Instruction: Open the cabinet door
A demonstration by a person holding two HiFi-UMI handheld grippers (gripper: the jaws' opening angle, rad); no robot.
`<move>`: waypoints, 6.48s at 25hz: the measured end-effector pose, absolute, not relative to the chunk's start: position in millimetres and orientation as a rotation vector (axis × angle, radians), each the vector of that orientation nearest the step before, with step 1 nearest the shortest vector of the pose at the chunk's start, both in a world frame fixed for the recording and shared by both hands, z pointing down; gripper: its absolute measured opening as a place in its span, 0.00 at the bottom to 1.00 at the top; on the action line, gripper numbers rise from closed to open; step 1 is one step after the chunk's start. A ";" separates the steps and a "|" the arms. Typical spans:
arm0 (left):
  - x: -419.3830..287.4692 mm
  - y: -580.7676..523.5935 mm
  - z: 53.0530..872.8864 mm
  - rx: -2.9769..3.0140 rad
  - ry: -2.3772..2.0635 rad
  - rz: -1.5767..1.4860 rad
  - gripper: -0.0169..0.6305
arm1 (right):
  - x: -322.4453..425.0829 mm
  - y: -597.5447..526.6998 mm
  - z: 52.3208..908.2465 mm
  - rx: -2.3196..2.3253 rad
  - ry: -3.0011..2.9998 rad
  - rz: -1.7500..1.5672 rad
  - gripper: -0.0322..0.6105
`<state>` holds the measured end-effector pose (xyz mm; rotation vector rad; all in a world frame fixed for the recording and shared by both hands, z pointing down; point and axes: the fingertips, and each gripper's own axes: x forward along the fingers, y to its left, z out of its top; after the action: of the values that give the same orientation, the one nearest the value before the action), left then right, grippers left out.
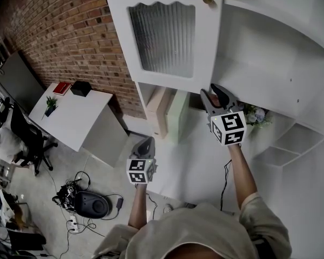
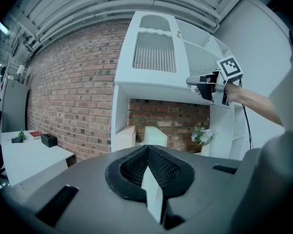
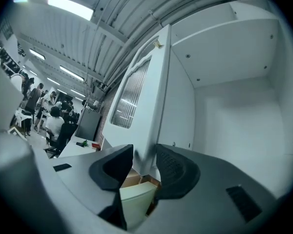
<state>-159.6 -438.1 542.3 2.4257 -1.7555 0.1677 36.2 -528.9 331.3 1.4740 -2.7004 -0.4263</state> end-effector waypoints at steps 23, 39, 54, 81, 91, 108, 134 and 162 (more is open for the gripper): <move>-145.2 -410.2 540.1 2.382 -1.808 0.202 0.07 | 32.8 -494.5 327.7 1.266 -2.855 -0.442 0.22; -166.4 -360.8 537.2 2.294 -1.928 0.184 0.07 | 4.4 -441.3 327.2 1.132 -2.919 -0.492 0.21; -236.9 -290.4 532.7 2.263 -1.980 0.170 0.07 | -36.5 -382.8 327.1 1.245 -2.878 -0.495 0.20; -283.1 -258.2 515.0 2.143 -2.138 0.155 0.07 | -147.0 -321.7 320.7 1.036 -2.926 -0.628 0.24; -304.4 -239.3 517.7 2.051 -2.217 0.153 0.07 | -181.7 -311.1 322.2 0.980 -2.957 -0.646 0.25; -330.7 -217.6 520.8 1.945 -2.285 0.147 0.07 | -252.7 -309.9 323.6 0.890 -2.970 -0.681 0.25; -352.1 -208.4 527.5 1.910 -2.298 0.151 0.07 | -290.1 -310.0 330.7 0.732 -2.983 -0.700 0.21; -233.7 -318.5 532.9 2.280 -1.954 0.181 0.07 | -58.8 -386.7 456.9 1.286 -2.707 -0.325 0.07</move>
<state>-233.7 -318.5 532.9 2.2803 -1.9538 0.1806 -58.8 -386.7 456.9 1.2862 -2.7071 -0.3254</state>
